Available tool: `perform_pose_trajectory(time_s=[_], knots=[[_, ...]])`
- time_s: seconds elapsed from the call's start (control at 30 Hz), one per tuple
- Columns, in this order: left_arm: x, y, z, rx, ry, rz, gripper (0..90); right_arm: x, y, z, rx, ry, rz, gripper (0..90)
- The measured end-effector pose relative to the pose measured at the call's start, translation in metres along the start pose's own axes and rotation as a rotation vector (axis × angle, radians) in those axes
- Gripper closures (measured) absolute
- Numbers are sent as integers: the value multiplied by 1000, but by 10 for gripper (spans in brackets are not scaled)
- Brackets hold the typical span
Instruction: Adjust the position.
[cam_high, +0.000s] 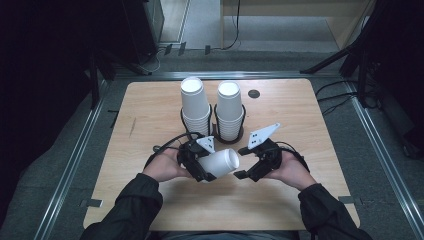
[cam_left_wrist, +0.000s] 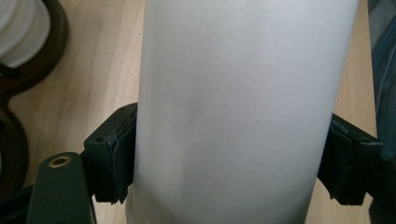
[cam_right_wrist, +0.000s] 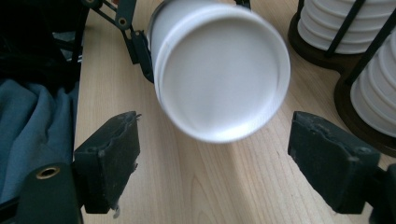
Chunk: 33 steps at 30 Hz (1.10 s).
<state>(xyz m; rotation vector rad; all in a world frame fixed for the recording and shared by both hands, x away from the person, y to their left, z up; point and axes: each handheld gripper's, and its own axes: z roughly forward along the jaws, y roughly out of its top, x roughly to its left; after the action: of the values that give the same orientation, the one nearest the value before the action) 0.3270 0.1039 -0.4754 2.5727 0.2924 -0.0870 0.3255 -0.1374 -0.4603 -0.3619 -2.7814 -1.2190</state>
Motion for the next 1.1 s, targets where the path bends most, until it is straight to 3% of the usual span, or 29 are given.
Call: perform_pose_trajectory(time_s=[0.2, 0.33, 0.47, 0.5, 0.6, 0.87, 0.93, 0.97, 1.0, 1.1], knots=[[-4, 5, 5, 18, -29, 43, 190, 4, 6, 9, 22, 5, -49, 160], [-7, 7, 7, 29, -28, 41, 183, 7, 12, 19, 55, 22, -83, 160], [-10, 6, 8, 33, -23, 57, 170, 9, 16, 27, 84, 25, -111, 240], [-10, 5, 8, 27, -26, 65, 167, 10, 16, 27, 87, 29, -112, 247], [-10, 5, 8, 12, -48, 32, 148, 9, 16, 25, 96, 66, -93, 252], [-5, 0, -5, -72, -45, 19, 65, 4, 13, 14, 77, 38, -79, 250], [-3, -2, -8, -99, -106, 15, 19, 4, 12, 13, 73, 44, -77, 250], [-2, -3, -9, -104, -114, 9, 0, 4, 12, 12, 69, 44, -75, 250], [-2, -4, -10, -115, -103, 25, 0, 4, 12, 12, 67, 43, -73, 249], [0, -8, -11, -143, -87, 6, 0, 4, 11, 9, 61, 39, -65, 249]])
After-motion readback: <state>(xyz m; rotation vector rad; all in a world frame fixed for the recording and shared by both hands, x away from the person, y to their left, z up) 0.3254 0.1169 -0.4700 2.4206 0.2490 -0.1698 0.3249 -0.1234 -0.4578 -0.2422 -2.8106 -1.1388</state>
